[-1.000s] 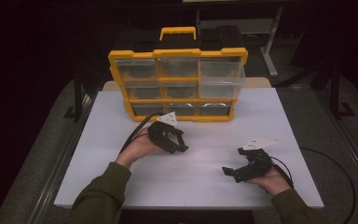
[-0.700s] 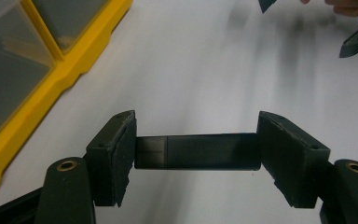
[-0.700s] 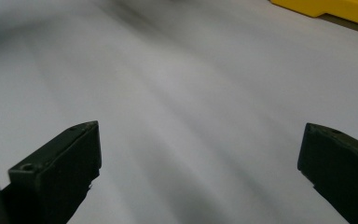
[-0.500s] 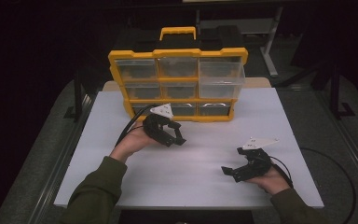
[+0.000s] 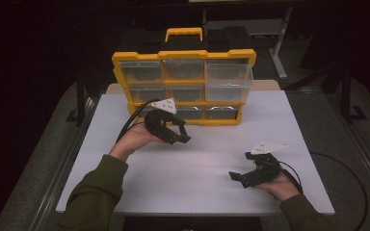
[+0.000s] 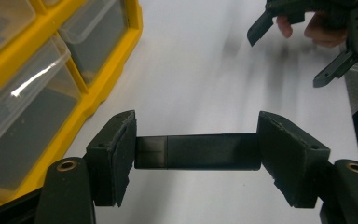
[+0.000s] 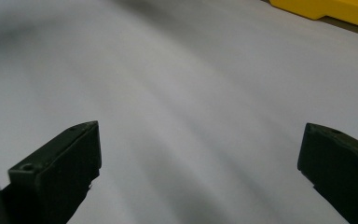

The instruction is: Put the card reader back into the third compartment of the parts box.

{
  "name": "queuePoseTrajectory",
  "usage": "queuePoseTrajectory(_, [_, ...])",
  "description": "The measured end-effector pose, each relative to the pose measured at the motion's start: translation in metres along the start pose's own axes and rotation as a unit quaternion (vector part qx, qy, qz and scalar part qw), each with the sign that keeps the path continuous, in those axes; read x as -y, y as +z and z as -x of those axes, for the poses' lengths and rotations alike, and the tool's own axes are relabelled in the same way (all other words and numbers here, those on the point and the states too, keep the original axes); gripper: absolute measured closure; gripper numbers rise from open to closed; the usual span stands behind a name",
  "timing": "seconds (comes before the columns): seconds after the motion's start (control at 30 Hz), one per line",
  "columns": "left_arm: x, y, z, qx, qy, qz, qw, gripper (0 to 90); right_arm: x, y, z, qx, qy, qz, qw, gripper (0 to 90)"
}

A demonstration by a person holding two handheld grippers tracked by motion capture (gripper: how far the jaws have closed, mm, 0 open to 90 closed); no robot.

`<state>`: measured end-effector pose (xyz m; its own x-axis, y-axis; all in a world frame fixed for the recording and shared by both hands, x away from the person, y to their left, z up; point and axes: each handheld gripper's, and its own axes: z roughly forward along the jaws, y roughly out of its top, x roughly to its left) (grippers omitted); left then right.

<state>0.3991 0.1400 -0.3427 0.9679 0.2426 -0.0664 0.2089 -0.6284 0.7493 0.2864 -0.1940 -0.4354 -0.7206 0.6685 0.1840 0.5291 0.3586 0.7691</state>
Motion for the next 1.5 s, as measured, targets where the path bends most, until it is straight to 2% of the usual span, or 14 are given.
queuePoseTrajectory(0.97, [-0.053,-0.038,-0.002,0.0,0.031,0.02,0.9993,29.8,0.0,0.0,-0.001,-0.001,-0.001,0.003,1.0,0.0])
queuePoseTrajectory(1.5, [-0.085,-0.061,-0.009,0.005,0.048,0.033,0.9983,29.8,0.0,-0.001,0.0,-0.001,0.001,0.005,1.0,0.0])
